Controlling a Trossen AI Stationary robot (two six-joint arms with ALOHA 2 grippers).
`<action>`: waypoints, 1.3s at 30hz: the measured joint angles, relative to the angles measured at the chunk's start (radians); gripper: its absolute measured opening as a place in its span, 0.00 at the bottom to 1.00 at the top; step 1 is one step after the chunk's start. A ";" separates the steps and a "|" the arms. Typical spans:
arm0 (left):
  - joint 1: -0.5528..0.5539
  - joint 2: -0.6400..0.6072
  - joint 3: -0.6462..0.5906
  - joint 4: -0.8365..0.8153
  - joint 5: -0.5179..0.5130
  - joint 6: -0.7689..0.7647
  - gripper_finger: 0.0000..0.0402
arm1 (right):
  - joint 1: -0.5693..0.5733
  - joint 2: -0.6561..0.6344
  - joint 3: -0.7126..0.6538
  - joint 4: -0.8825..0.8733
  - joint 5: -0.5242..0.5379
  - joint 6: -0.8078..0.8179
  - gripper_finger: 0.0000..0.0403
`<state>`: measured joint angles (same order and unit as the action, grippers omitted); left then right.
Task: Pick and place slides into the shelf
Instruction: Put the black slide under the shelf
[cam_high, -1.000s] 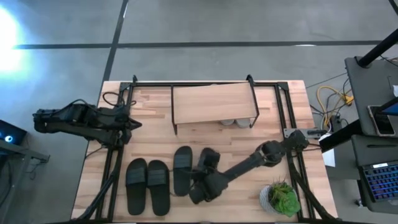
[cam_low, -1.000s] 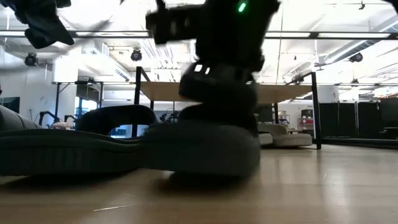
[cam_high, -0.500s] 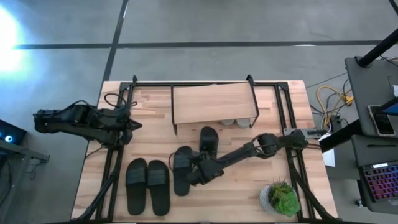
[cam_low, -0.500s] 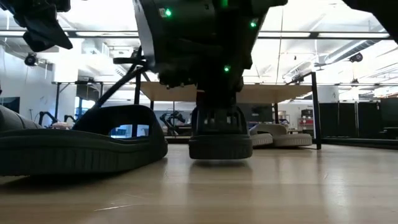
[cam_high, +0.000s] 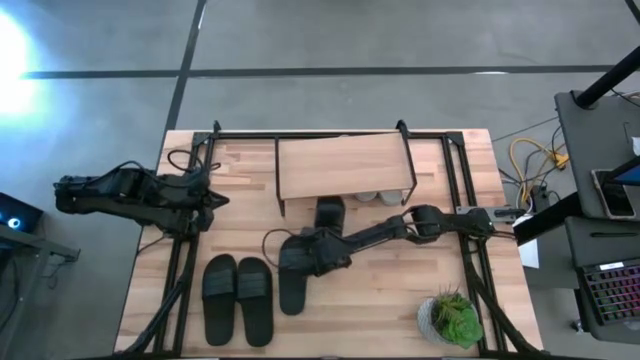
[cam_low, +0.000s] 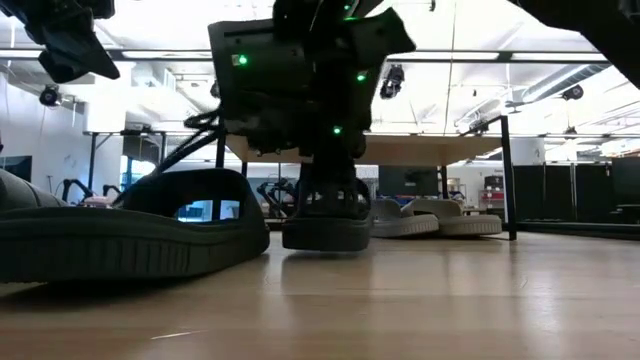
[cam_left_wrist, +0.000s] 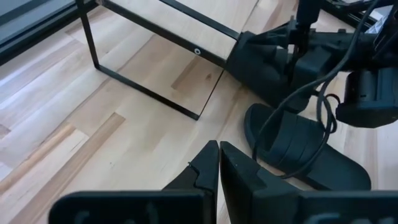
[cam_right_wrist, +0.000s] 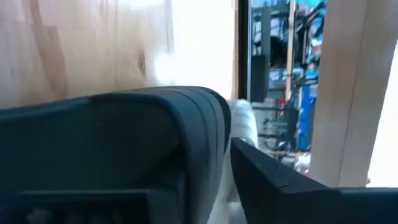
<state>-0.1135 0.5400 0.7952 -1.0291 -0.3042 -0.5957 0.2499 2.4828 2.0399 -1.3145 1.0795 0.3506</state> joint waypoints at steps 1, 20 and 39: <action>0.000 0.000 0.000 0.001 0.000 0.000 0.00 | -0.002 0.000 -0.001 0.015 0.010 -0.031 0.25; -0.001 0.000 0.000 0.027 0.000 -0.027 0.00 | -0.021 -0.003 -0.018 -0.066 -0.081 0.056 0.40; 0.000 0.001 0.000 0.047 -0.015 -0.029 0.00 | 0.105 -0.030 0.060 -0.093 -0.070 0.050 0.57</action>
<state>-0.1135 0.5407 0.7952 -0.9818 -0.3197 -0.6250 0.3554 2.4531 2.0998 -1.4071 1.0096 0.4004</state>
